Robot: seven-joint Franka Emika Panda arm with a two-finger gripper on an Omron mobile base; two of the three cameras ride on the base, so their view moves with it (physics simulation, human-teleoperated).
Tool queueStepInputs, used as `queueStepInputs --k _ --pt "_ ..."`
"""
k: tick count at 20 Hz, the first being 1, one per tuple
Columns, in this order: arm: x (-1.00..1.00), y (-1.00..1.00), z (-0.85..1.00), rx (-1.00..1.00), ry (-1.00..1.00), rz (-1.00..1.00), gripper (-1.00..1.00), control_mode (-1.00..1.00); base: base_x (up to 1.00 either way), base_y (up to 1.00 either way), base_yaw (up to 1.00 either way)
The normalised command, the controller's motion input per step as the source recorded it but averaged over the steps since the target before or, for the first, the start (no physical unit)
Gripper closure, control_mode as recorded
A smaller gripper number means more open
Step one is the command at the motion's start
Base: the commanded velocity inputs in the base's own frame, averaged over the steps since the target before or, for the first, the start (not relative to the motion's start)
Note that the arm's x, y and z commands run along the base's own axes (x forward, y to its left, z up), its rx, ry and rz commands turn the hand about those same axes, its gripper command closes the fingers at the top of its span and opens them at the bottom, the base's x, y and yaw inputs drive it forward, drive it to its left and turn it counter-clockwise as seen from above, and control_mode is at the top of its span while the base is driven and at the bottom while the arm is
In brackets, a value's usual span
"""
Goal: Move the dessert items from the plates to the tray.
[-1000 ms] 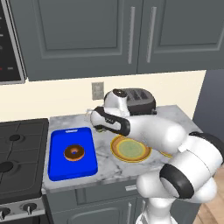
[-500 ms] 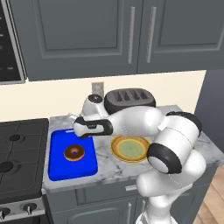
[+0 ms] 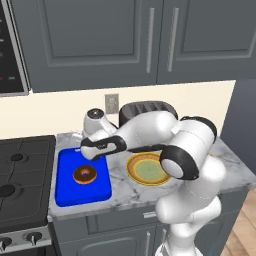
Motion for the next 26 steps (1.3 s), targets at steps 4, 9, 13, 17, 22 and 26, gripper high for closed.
queueStepInputs --k 4,9,13,17,22,26 --pt "0.44 0.0 0.0 0.0 0.01 0.0 -1.0 -1.0 0.0 0.0 0.0" --pt "0.18 0.0 0.0 0.0 0.01 0.0 -1.0 -1.0 0.0 0.0 0.0" --pt "-0.9 -0.08 0.0 0.0 0.0 0.0 -1.0 -1.0 0.0 0.0 0.0" --pt "-1.0 -0.3 0.11 0.03 -0.02 0.0 -1.0 -1.0 0.0 0.0 0.0" --pt "-1.0 -0.46 0.94 0.14 -0.01 -0.07 -1.0 -1.0 0.0 0.0 0.0" --pt "-0.99 -1.0 0.9 0.27 -0.15 -0.13 -1.0 -1.0 0.0 0.0 0.0"
